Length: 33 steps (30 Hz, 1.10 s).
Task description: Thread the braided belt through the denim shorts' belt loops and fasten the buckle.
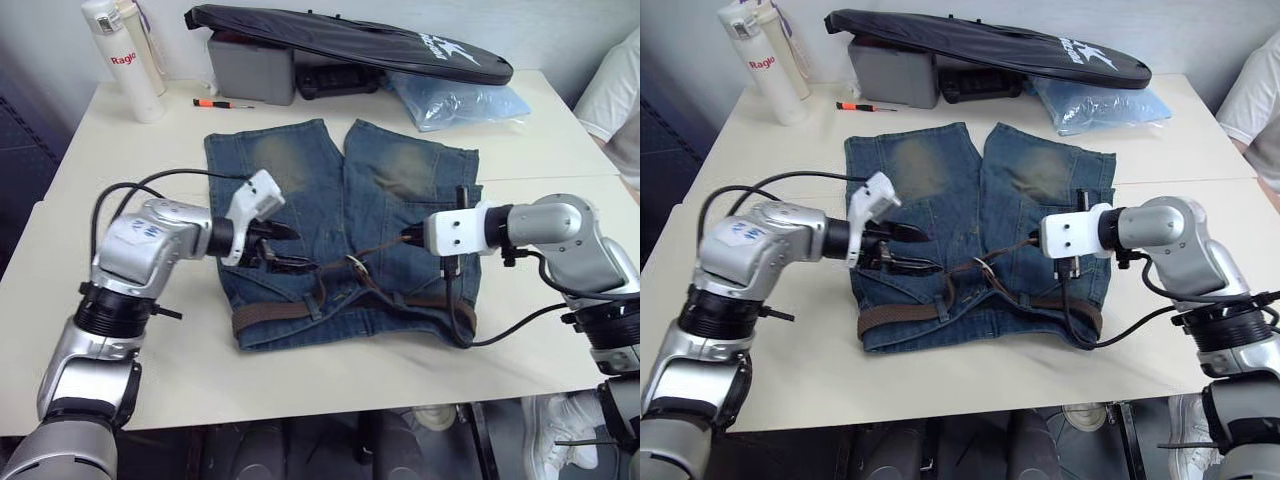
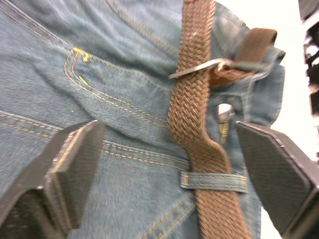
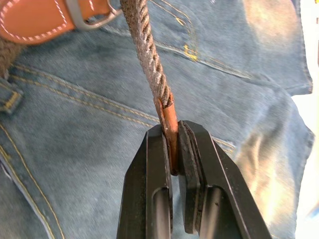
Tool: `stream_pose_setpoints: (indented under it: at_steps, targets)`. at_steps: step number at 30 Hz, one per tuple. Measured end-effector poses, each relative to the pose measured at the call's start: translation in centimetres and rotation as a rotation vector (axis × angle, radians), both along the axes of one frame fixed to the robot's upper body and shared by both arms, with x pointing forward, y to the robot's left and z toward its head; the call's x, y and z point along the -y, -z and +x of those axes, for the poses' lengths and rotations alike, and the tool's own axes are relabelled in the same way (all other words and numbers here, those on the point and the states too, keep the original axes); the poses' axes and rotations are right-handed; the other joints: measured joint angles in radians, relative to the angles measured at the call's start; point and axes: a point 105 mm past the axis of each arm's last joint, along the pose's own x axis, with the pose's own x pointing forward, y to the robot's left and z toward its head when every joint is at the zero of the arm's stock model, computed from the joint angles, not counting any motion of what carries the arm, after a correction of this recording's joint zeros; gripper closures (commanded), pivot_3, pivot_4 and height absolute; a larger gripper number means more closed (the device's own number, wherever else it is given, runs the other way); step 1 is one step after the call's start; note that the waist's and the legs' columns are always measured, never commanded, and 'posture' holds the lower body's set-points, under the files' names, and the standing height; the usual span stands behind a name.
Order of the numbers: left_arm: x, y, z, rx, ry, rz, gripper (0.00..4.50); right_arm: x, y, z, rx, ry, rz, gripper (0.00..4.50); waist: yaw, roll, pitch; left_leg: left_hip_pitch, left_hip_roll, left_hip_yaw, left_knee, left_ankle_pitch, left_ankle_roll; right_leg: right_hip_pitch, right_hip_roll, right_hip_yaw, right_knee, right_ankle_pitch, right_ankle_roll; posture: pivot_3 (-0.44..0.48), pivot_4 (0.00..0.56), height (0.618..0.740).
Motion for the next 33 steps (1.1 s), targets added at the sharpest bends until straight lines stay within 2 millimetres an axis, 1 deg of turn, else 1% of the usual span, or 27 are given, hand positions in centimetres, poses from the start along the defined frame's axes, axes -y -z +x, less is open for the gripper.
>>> stream_pose_setpoints:
  at_steps: [2, 5, 10, 11, 13, 15, 18, 21, 23, 25, 27, 28, 30, 33]
  targets:
    - [-0.2, -0.1, -0.4, -0.003, 0.017, 0.0, 0.06, 0.3, -0.4, -0.1, 0.021, -0.003, -0.01, 4.5, 0.0, 0.0, 0.0, 0.0, 0.0, 0.0, 0.0, 0.0, 0.0, 0.0, 0.0, 0.0, 0.0, 0.0, 0.0, 0.0, 0.15, 0.74]
    - [-0.2, 0.3, -0.9, -0.017, 0.037, 0.004, 0.06, 0.6, -0.7, -0.2, 0.06, -0.022, -0.041, 4.5, 0.0, 0.0, 0.0, 0.0, 0.0, 0.0, 0.0, 0.0, 0.0, 0.0, 0.0, 0.0, 0.0, 0.0, 0.0, 0.0, 0.15, 0.74]
    - [0.8, 0.8, -1.2, -0.035, 0.069, -0.006, 0.06, 2.6, -0.8, 0.0, 0.159, -0.018, -0.126, 4.5, 0.002, 0.0, 0.0, 0.0, 0.0, 0.0, 0.0, 0.0, 0.0, 0.0, 0.0, 0.0, 0.0, 0.0, 0.0, 0.0, 0.15, 0.74]
    - [0.8, 0.9, -1.2, -0.037, 0.071, -0.005, 0.06, 2.6, -0.9, 0.1, 0.169, -0.018, -0.124, 4.5, 0.002, 0.0, 0.0, 0.0, 0.0, 0.0, 0.0, 0.0, 0.0, 0.0, 0.0, 0.0, 0.0, 0.0, 0.0, 0.0, 0.15, 0.74]
    - [1.0, 1.0, -1.3, -0.037, 0.079, -0.006, 0.06, 2.7, -1.5, 0.1, 0.21, -0.029, -0.122, 4.5, 0.001, 0.0, 0.0, 0.0, 0.0, 0.0, 0.0, 0.0, 0.0, 0.0, 0.0, 0.0, 0.0, 0.0, 0.0, 0.0, 0.15, 0.74]
    - [1.4, 1.0, -1.3, -0.036, 0.091, -0.009, 0.06, 2.6, -2.9, 0.1, 0.272, -0.051, -0.126, 4.5, -0.004, 0.0, 0.0, 0.0, 0.0, 0.001, 0.0, 0.0, 0.0, 0.0, 0.0, 0.0, 0.0, 0.0, 0.0, 0.0, 0.15, 0.74]
    - [2.0, 0.9, -1.3, -0.03, 0.11, -0.022, 0.06, 2.6, -4.4, 0.0, 0.333, -0.075, -0.142, 4.5, -0.008, 0.0, 0.0, 0.0, 0.0, 0.001, 0.0, 0.0, 0.0, 0.0, 0.0, 0.0, 0.0, 0.0, 0.0, 0.0, 0.15, 0.74]
    - [2.5, 0.5, -0.9, -0.014, 0.111, -0.037, 0.06, 2.5, -5.1, -0.1, 0.352, -0.086, -0.133, 4.5, -0.006, 0.0, 0.0, 0.0, 0.0, 0.001, 0.0, 0.0, 0.0, 0.0, 0.0, 0.0, 0.0, 0.0, 0.0, 0.0, 0.15, 0.74]
    - [3.2, 0.0, -0.3, 0.002, 0.101, -0.059, 0.06, 2.0, -5.4, -0.4, 0.353, -0.106, -0.123, 4.5, -0.003, 0.0, 0.0, 0.0, 0.0, 0.001, 0.001, 0.0, 0.0, 0.0, 0.0, 0.0, 0.0, 0.0, 0.0, 0.0, 0.15, 0.74]
    - [4.3, -0.5, 0.3, 0.015, 0.093, -0.089, 0.06, 1.0, -5.7, -0.7, 0.336, -0.127, -0.092, 4.5, -0.002, 0.0, 0.0, 0.0, 0.0, 0.001, 0.001, 0.0, 0.0, 0.0, 0.0, 0.0, 0.0, 0.0, 0.0, 0.0, 0.15, 0.74]
    - [5.1, -0.8, 0.5, 0.028, 0.095, -0.103, 0.06, 0.6, -5.7, -0.8, 0.314, -0.126, -0.069, 4.5, -0.002, 0.0, 0.0, 0.0, 0.0, 0.001, 0.001, 0.0, 0.0, 0.0, 0.0, 0.0, 0.0, 0.0, 0.0, 0.0, 0.15, 0.74]
    - [6.4, -1.3, 1.0, 0.059, 0.087, -0.109, 0.06, 0.3, -5.6, -0.4, 0.275, -0.089, -0.034, 4.5, 0.002, 0.0, 0.0, 0.0, 0.0, 0.001, 0.001, 0.0, 0.0, 0.0, 0.0, 0.0, 0.0, 0.001, 0.0, 0.0, 0.15, 0.74]
    - [7.9, -1.4, 1.0, 0.084, 0.1, -0.101, 0.06, 0.0, -5.6, -0.2, 0.238, -0.061, -0.001, 4.5, 0.003, 0.0, 0.0, 0.0, 0.0, 0.001, 0.001, 0.0, 0.0, 0.0, 0.0, 0.0, 0.0, 0.001, 0.0, 0.0, 0.15, 0.74]
    - [9.3, -1.1, 1.2, 0.109, 0.087, -0.067, 0.06, 0.3, -5.4, 0.1, 0.195, -0.011, 0.009, 4.5, 0.004, 0.0, 0.0, 0.0, 0.0, 0.001, 0.001, 0.0, 0.0, 0.0, 0.0, 0.0, 0.0, 0.001, 0.0, 0.0, 0.15, 0.74]
